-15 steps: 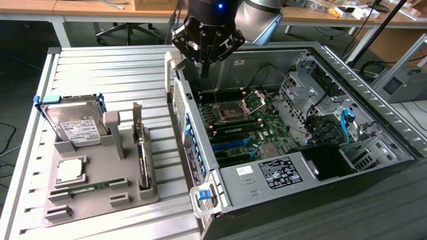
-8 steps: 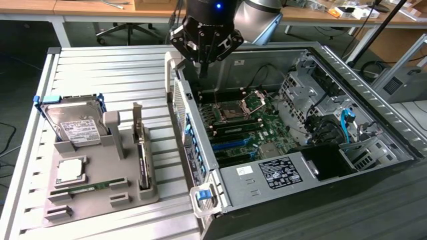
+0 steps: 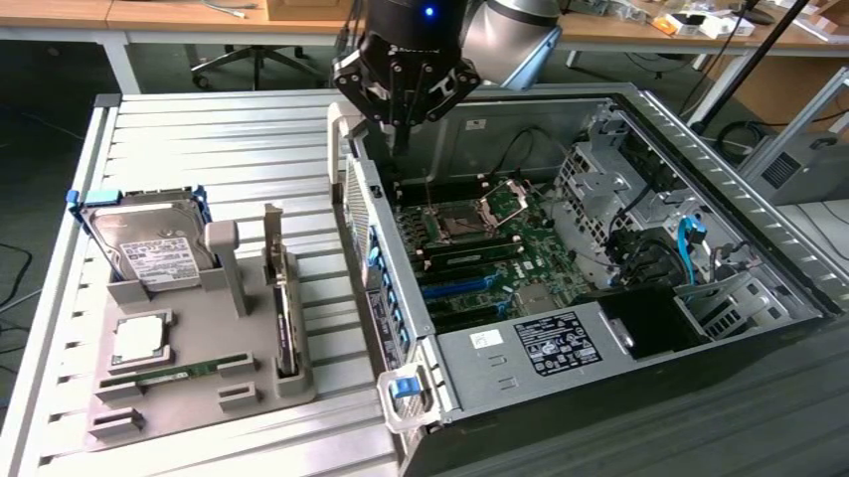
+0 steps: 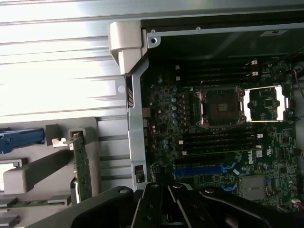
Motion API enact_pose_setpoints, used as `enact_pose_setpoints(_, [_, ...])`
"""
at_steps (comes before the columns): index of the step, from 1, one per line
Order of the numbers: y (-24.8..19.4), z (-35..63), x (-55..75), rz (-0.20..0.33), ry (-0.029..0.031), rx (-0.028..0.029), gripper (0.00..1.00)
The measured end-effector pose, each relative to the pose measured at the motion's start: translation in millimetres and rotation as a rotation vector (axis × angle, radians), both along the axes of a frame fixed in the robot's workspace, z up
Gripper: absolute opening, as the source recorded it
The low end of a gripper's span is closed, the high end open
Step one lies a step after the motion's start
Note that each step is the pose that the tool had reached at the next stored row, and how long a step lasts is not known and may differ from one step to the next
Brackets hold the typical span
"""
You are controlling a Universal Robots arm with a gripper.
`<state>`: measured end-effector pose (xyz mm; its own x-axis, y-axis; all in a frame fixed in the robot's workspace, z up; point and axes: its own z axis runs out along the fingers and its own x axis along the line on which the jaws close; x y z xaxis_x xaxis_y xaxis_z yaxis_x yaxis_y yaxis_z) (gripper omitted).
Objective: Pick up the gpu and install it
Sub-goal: 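Reach for the gpu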
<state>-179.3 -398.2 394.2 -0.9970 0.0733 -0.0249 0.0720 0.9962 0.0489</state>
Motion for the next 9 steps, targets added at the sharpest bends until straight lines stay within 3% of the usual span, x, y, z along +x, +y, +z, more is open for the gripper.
enact_pose_setpoints(9, [0.0, 0.0, -7.1, 0.0, 0.0, 0.0, 0.11])
